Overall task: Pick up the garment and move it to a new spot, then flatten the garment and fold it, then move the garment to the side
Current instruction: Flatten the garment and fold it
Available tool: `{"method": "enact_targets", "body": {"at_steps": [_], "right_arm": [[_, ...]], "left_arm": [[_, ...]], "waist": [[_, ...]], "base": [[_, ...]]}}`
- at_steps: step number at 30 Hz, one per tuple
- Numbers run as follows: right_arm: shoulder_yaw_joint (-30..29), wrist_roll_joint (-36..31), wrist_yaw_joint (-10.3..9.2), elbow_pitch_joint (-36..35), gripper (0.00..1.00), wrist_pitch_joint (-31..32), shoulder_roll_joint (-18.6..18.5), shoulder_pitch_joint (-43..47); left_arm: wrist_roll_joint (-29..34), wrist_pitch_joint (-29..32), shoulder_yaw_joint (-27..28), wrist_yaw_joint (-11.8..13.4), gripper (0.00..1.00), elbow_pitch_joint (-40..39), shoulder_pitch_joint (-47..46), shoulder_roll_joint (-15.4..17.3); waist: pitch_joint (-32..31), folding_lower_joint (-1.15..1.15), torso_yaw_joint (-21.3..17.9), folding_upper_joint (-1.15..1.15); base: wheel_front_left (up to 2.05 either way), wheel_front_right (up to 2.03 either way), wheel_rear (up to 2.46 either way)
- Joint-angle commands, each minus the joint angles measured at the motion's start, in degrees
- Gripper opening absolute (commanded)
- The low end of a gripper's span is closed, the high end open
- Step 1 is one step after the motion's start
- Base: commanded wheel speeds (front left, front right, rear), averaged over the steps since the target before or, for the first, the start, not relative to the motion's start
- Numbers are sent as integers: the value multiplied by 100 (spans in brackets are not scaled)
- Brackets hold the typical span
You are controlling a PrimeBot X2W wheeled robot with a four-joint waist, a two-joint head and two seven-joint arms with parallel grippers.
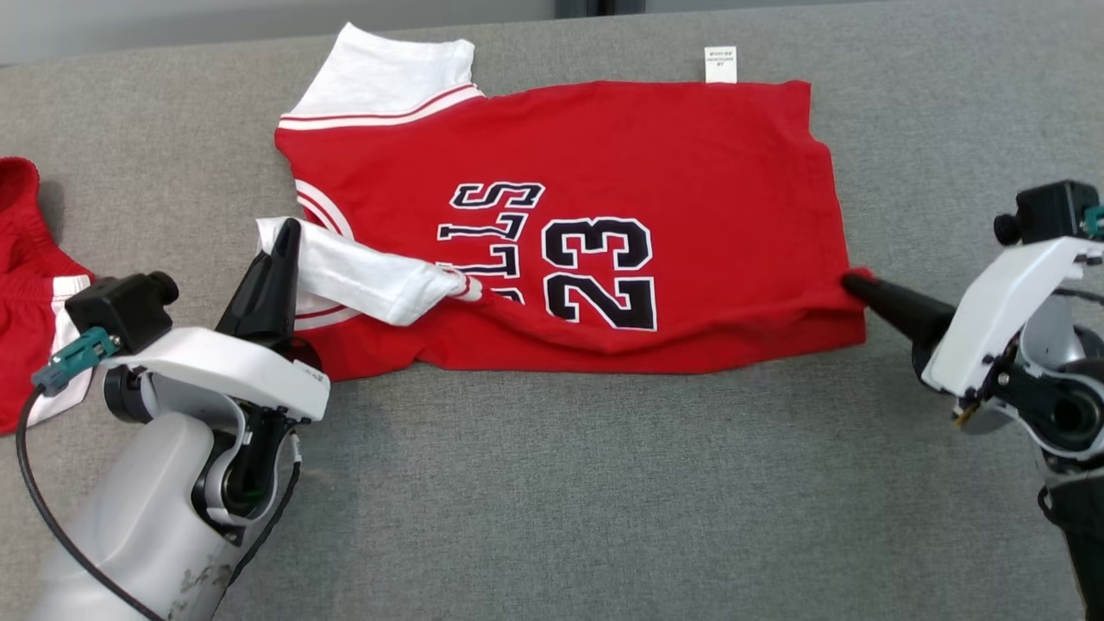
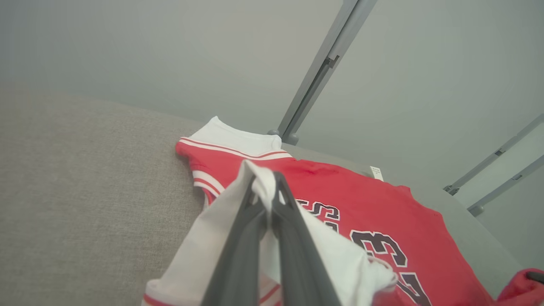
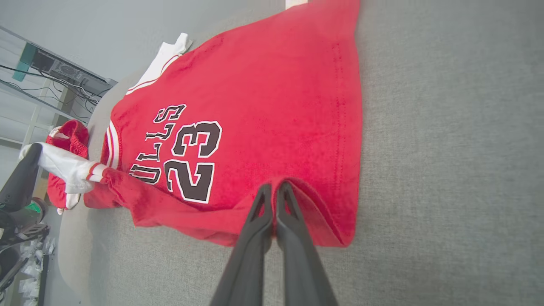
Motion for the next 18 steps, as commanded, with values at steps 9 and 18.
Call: {"method": "enact_targets", "body": {"at_steps": [9, 18], "right_arm": [[-352, -464, 2, 724, 0, -239, 287, -545], [-472, -682, 2, 1097, 0, -609, 320, -709]], "left_arm": [[110, -64, 6, -212, 0, 660, -460, -208], [268, -126, 175, -240, 0, 1073, -600, -321]], "waist": [[172, 0, 56, 0], [233, 0, 62, 0]], "base": [[0, 0, 0], [0, 0, 0]]}}
